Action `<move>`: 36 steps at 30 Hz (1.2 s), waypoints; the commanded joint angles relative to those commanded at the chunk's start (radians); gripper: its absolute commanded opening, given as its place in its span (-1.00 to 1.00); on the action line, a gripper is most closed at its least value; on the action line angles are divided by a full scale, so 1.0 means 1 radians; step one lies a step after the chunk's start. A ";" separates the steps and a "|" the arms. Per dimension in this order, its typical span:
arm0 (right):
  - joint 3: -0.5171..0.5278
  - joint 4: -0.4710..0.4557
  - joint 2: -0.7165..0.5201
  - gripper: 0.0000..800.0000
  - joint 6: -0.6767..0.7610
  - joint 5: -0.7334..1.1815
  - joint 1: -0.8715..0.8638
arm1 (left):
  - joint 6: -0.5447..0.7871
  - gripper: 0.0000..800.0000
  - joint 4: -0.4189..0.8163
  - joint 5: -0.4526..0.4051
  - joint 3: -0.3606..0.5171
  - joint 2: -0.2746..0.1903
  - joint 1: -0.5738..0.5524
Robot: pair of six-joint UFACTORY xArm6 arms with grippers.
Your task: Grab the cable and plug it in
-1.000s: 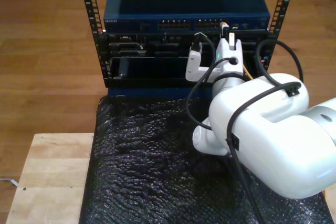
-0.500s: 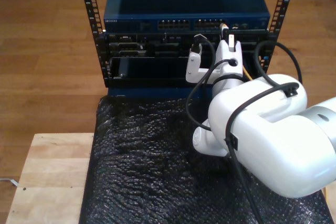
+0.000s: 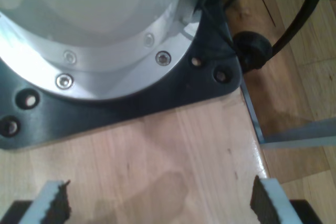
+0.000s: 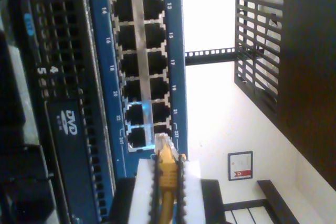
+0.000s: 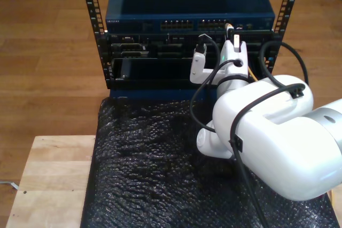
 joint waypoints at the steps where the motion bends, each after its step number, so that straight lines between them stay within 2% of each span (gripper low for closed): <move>1: 0.000 0.000 0.000 -1.00 0.000 0.000 0.000 | 0.000 1.00 0.000 0.000 0.000 0.000 0.000; 36: -0.041 -0.002 0.031 -1.00 0.000 0.002 -0.017 | 0.000 1.00 0.000 0.000 0.000 0.000 0.000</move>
